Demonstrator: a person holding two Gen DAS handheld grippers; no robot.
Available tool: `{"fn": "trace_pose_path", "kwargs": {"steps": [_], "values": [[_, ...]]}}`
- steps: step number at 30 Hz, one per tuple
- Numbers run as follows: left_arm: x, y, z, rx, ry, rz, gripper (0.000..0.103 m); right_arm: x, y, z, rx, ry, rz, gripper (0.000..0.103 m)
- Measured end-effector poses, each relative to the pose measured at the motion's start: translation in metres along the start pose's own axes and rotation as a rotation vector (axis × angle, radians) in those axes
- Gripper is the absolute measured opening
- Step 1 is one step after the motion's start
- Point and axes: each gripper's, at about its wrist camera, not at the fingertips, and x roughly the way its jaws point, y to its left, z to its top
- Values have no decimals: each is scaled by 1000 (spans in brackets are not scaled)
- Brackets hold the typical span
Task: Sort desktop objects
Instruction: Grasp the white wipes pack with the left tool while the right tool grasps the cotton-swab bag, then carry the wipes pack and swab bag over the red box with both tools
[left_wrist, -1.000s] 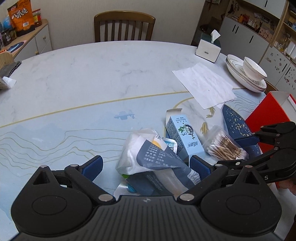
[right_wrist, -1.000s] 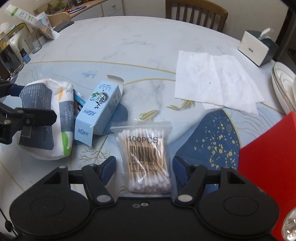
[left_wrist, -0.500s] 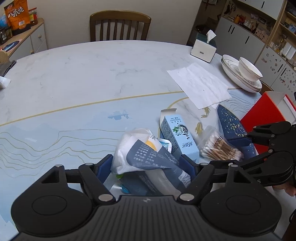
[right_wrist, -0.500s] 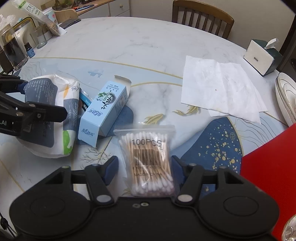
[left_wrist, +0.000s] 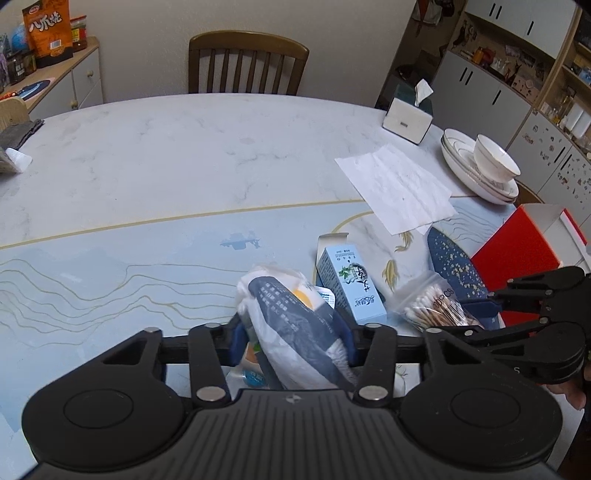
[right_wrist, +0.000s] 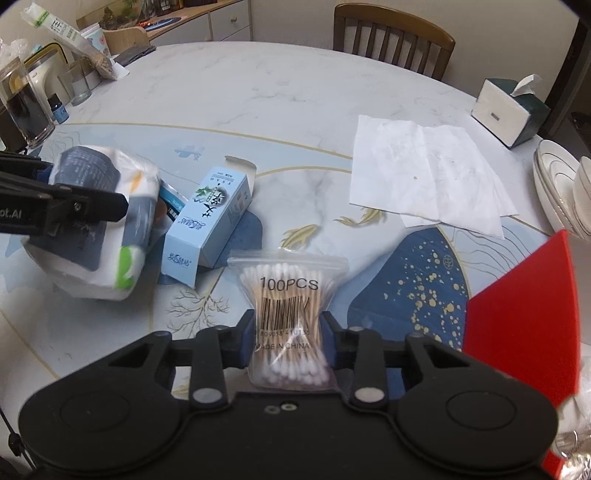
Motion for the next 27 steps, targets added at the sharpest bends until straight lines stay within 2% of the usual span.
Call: {"fn": "trace_pose_path", "kwargs": {"steps": [6, 17, 27], "values": [[-14, -3, -1, -5, -20, -16, 27, -20, 0, -5, 29, -25, 8, 35], [-40, -20, -13, 6, -39, -55, 26, -56, 2, -20, 74, -48, 44, 35], [-63, -48, -16, 56, -65, -87, 26, -91, 4, -33, 72, -66, 50, 35]]}}
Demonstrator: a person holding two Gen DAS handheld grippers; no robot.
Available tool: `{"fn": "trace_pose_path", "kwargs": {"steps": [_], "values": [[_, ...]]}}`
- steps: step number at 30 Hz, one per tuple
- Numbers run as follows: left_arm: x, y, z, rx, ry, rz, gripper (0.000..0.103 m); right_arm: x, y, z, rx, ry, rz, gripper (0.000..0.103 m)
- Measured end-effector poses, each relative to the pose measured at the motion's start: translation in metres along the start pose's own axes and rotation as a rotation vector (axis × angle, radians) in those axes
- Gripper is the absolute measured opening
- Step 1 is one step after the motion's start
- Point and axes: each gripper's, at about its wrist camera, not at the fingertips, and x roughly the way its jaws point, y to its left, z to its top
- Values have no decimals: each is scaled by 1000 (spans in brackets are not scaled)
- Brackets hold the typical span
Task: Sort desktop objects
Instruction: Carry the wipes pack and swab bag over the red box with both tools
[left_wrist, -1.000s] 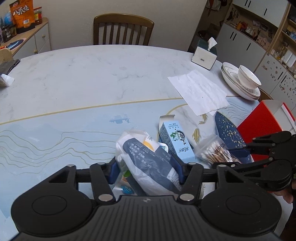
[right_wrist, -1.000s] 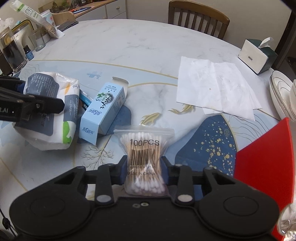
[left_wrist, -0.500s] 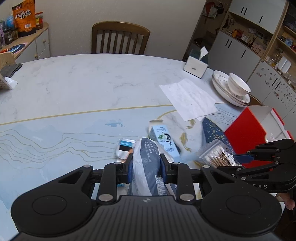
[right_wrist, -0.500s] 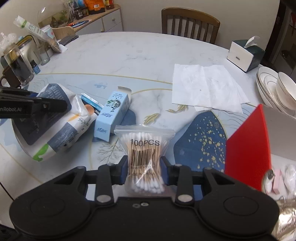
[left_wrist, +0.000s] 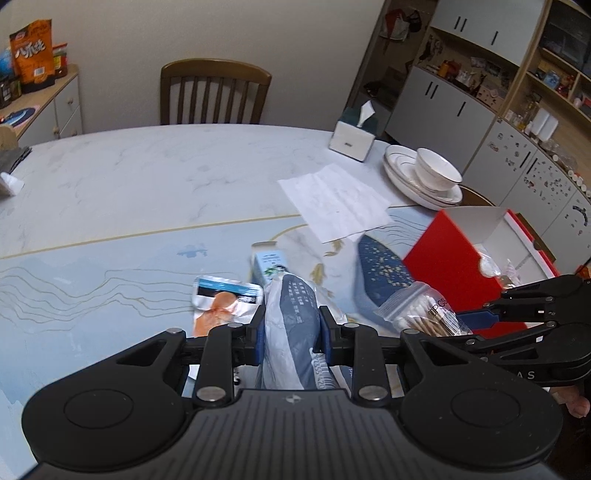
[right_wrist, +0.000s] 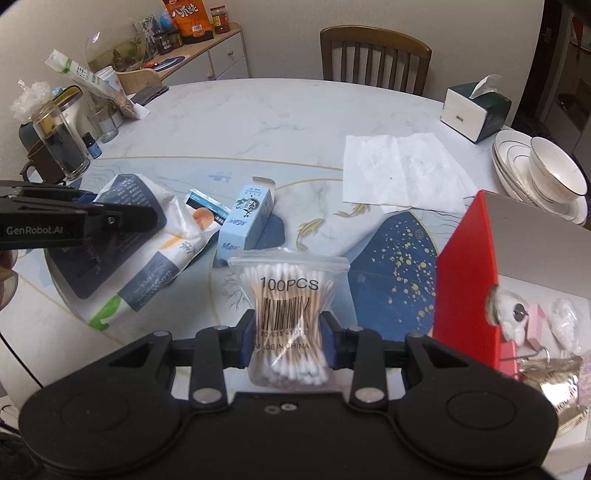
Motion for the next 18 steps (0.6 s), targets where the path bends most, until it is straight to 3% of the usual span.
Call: {"fn": "trace_pose_path", "kwargs": {"steps": [9, 18], "values": [[-3, -37, 4, 67, -13, -26, 26, -37, -3, -8, -42, -41, -14, 35], [1, -81, 17, 120, -31, -58, 26, -61, -32, -14, -36, -74, -22, 35]]}}
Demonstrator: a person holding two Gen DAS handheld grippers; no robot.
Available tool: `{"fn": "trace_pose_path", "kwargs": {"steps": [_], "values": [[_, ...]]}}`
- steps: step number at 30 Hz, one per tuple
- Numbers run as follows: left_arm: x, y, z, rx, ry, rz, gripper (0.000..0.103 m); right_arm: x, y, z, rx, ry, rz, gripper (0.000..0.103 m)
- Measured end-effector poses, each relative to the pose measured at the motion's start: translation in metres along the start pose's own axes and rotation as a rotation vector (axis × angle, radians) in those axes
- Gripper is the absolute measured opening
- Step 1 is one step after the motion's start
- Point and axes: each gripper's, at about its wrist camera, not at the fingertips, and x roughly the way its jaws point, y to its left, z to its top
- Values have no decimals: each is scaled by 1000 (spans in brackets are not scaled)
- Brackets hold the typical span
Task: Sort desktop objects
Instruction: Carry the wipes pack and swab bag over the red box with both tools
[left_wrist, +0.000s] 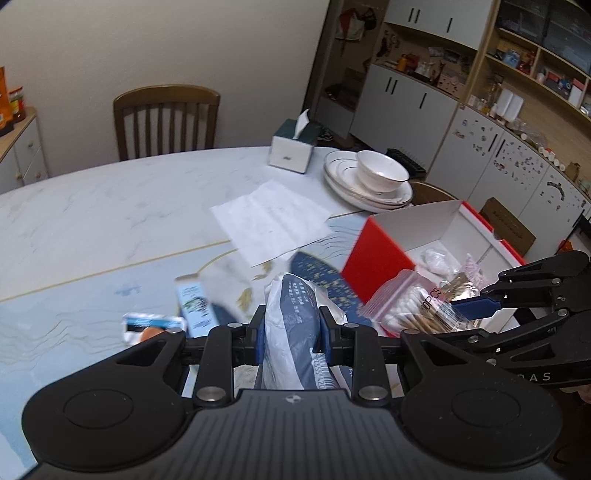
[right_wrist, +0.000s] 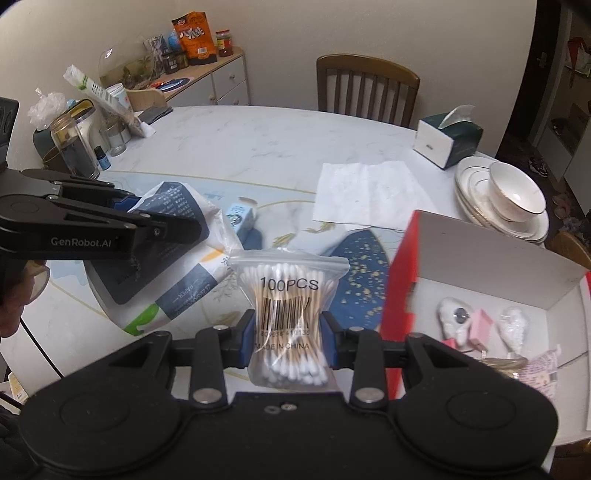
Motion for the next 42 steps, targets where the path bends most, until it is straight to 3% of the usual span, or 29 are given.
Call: {"fn": "trace_pose_path", "kwargs": {"steps": [28, 42], "values": [[55, -127, 47, 101, -19, -46, 26, -36, -132, -26, 60, -37, -41, 35], [94, -174, 55, 161, 17, -50, 26, -39, -190, -44, 95, -20, -93, 35]]}}
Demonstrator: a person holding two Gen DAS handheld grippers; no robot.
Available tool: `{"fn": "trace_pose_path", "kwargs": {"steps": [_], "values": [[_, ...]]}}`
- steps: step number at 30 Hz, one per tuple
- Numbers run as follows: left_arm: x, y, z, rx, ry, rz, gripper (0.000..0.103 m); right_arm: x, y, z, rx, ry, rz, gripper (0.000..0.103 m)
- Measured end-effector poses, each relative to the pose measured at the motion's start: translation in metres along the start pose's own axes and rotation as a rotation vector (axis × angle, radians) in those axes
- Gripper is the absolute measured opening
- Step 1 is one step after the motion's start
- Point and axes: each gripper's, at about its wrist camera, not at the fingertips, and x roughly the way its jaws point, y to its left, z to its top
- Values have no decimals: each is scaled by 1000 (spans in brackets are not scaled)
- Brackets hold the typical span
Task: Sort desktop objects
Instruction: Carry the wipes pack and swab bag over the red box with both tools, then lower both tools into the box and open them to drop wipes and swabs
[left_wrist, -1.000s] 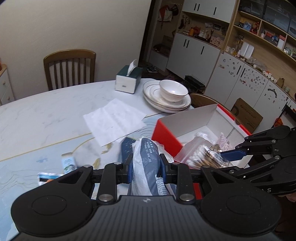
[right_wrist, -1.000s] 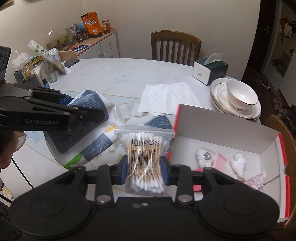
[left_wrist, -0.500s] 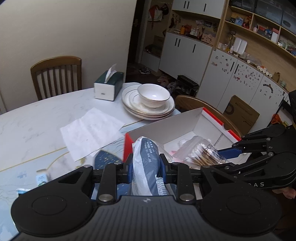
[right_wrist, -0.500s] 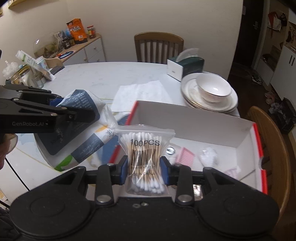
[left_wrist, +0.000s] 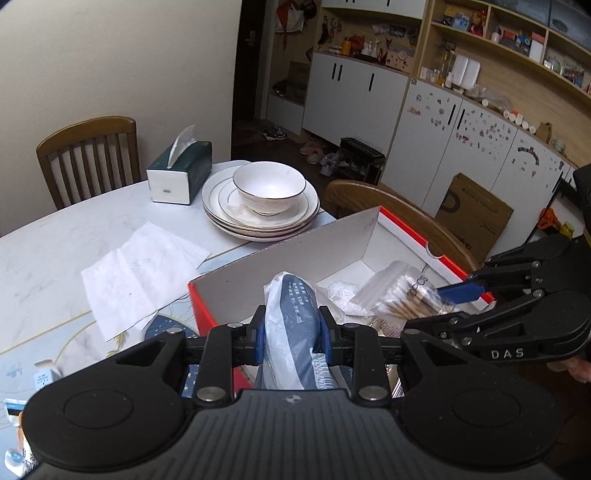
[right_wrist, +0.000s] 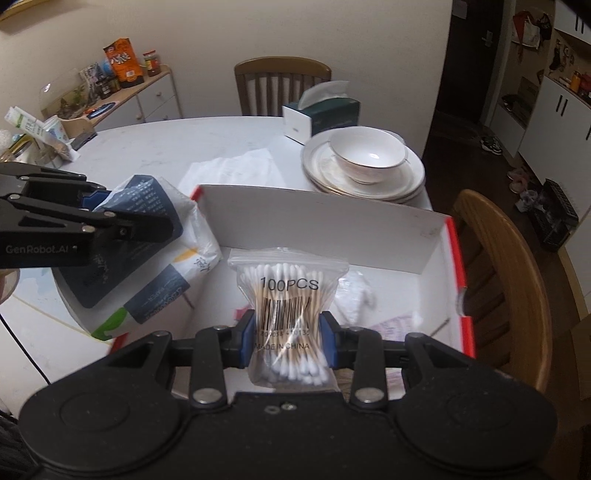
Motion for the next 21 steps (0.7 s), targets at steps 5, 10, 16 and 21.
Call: {"fn": "trace_pose_path", "kwargs": {"steps": [5, 10, 16, 21], "values": [[17, -9, 8, 32, 7, 23, 26, 9, -18, 1, 10, 10, -21, 35], [35, -15, 17, 73, 22, 43, 26, 23, -27, 5, 0, 29, -33, 35], [59, -17, 23, 111, 50, 74, 26, 39, -36, 13, -29, 48, -51, 35], [80, -18, 25, 125, 81, 81, 26, 58, -44, 18, -46, 81, -72, 35]]}}
